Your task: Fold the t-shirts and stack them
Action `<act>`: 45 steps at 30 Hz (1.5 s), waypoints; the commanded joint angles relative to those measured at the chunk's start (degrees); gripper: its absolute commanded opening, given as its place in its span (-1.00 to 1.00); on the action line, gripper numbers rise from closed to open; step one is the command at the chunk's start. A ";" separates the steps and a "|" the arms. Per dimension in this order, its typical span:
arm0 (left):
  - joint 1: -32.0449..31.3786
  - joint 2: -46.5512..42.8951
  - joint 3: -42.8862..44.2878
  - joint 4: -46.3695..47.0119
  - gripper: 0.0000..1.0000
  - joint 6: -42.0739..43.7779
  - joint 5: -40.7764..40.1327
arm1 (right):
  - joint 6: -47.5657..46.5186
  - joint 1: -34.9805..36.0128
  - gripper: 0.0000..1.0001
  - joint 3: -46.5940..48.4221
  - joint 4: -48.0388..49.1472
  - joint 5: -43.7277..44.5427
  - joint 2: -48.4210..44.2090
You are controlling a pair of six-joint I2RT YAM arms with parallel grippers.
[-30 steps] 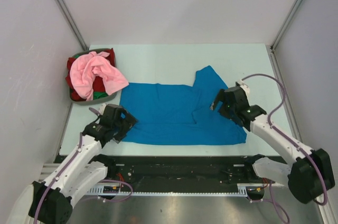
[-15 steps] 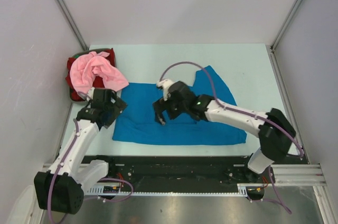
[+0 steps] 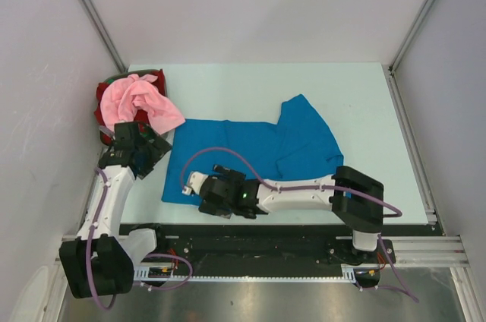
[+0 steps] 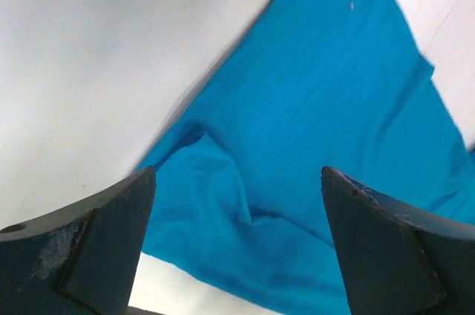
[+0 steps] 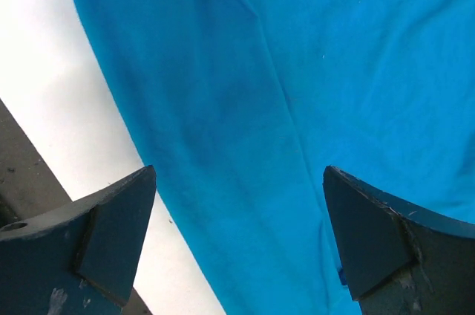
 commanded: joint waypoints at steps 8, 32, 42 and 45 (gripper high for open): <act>3.76 -1.90 -2.48 2.34 0.95 4.93 5.25 | -11.11 10.91 0.98 1.03 7.09 18.03 6.65; 6.13 -0.31 -5.82 6.21 0.94 5.90 9.39 | -8.74 11.09 -0.06 1.74 8.15 11.09 14.65; 6.39 -0.40 -5.90 6.39 0.94 6.16 9.83 | -5.66 11.17 -0.98 1.73 5.69 9.33 15.26; 6.48 -0.58 -5.90 6.30 0.94 6.34 10.00 | -5.14 12.05 -1.00 1.73 4.64 9.42 15.53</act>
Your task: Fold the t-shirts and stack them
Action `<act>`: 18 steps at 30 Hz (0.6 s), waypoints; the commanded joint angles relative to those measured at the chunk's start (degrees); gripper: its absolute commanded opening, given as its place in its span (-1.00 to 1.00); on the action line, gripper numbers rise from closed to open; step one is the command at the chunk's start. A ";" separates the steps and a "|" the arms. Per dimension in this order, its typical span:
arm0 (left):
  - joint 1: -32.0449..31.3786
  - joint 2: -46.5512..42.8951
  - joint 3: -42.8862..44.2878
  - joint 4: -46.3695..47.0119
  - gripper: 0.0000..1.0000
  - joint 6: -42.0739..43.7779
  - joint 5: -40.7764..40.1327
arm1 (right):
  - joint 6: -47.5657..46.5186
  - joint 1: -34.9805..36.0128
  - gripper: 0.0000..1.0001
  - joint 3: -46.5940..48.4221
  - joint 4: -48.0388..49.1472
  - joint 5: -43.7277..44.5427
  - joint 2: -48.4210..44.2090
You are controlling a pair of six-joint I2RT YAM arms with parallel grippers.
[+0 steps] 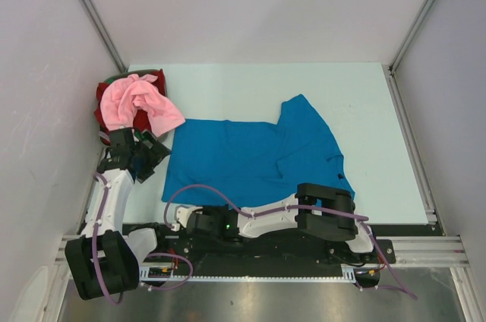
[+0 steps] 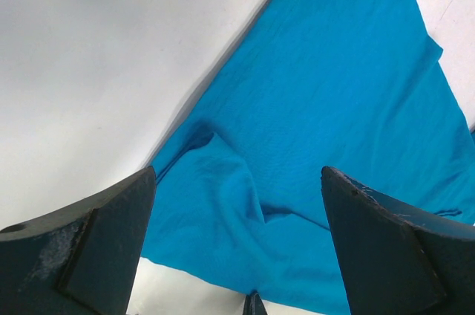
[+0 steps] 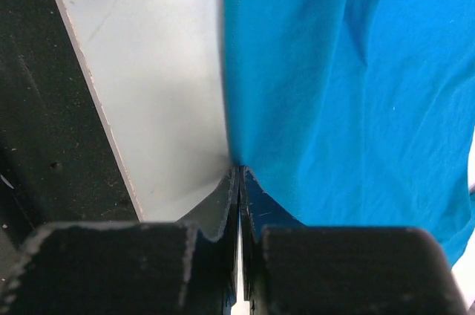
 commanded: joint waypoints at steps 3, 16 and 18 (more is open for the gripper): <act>0.73 -0.60 0.22 1.14 0.94 1.64 1.31 | 3.37 2.13 -1.00 0.03 -5.16 -2.98 1.80; 0.73 -1.48 -1.28 1.67 0.94 1.11 2.36 | 6.45 7.32 -1.00 -0.67 -8.06 -3.15 1.10; 0.65 -1.83 -1.28 1.67 0.94 1.02 2.54 | 6.71 7.93 -1.00 -0.67 -8.50 -3.06 1.10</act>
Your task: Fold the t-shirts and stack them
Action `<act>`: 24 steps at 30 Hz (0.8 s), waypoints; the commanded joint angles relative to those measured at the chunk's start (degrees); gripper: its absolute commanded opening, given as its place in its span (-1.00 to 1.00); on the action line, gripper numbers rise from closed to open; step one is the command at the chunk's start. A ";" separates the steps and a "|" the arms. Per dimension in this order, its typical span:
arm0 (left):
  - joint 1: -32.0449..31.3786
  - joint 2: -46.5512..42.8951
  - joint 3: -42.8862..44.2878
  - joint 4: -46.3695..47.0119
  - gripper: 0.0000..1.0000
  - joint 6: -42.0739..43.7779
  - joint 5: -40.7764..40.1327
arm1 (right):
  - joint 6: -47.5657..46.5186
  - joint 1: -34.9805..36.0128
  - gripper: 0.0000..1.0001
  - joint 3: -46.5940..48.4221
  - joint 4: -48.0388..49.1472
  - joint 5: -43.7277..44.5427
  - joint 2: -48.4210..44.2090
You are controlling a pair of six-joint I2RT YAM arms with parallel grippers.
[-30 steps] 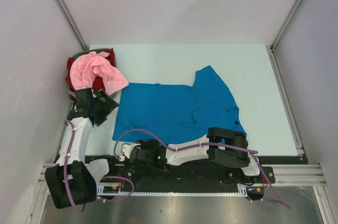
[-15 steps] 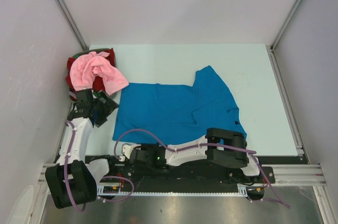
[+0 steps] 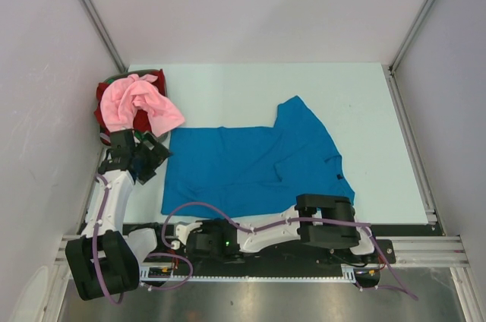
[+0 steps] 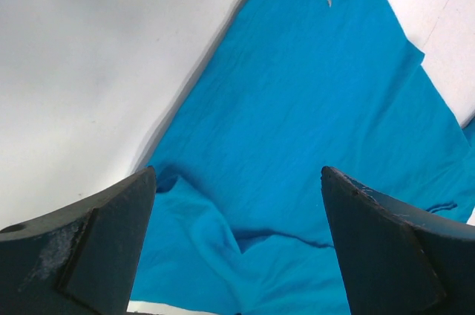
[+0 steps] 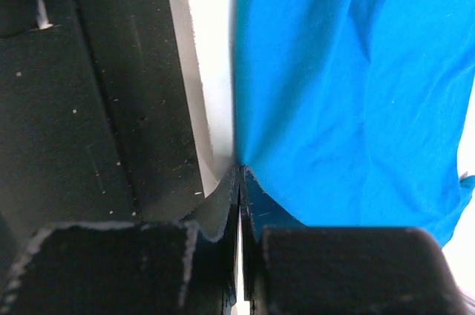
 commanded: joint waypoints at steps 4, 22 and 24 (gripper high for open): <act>0.62 -2.09 -0.38 1.38 0.94 0.74 1.47 | 4.79 2.67 -1.00 -0.78 -5.05 -5.71 1.12; 0.62 -1.22 2.43 2.08 0.96 2.06 3.92 | 20.25 -23.84 1.00 -6.14 -9.34 1.68 -22.94; 0.36 -1.13 1.99 3.84 0.96 2.23 5.77 | 22.45 -32.33 1.00 -8.86 -9.45 -0.51 -25.67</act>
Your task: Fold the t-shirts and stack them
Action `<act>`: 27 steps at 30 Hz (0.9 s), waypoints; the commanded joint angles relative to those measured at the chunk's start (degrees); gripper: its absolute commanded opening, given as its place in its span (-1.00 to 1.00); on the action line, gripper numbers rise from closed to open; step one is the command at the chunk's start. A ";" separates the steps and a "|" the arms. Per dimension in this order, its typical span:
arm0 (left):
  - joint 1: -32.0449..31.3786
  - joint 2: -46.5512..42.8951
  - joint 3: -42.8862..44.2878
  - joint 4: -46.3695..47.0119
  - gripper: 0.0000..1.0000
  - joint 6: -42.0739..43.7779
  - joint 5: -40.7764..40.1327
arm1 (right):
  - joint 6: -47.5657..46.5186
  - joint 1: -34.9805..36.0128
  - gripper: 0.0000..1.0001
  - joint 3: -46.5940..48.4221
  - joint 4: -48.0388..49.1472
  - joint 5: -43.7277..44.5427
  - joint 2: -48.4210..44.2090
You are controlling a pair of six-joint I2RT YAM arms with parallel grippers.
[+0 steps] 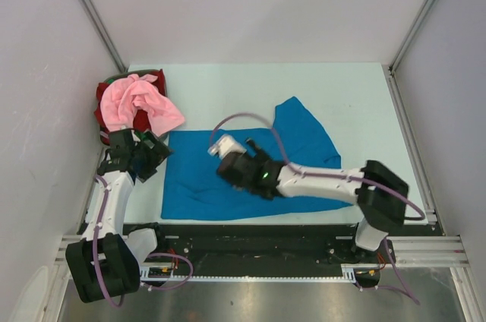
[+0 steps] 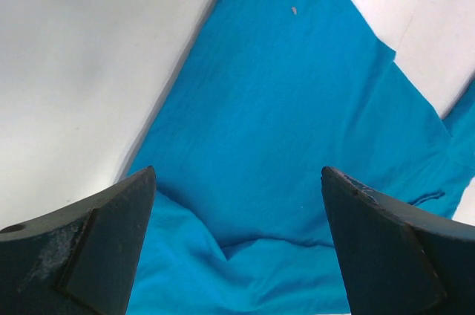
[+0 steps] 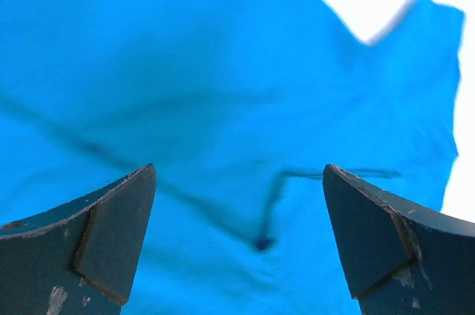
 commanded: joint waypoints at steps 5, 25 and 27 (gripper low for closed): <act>-1.39 2.88 2.45 5.14 0.96 1.60 4.37 | 18.68 -31.92 0.99 -4.57 -5.37 -8.65 -12.26; -5.35 14.05 9.93 6.45 0.94 -0.16 3.93 | 26.77 -65.70 0.82 1.23 2.28 -31.08 5.46; -5.44 14.40 9.66 6.81 0.93 -0.42 4.11 | 26.69 -66.31 0.75 1.14 3.59 -32.22 6.62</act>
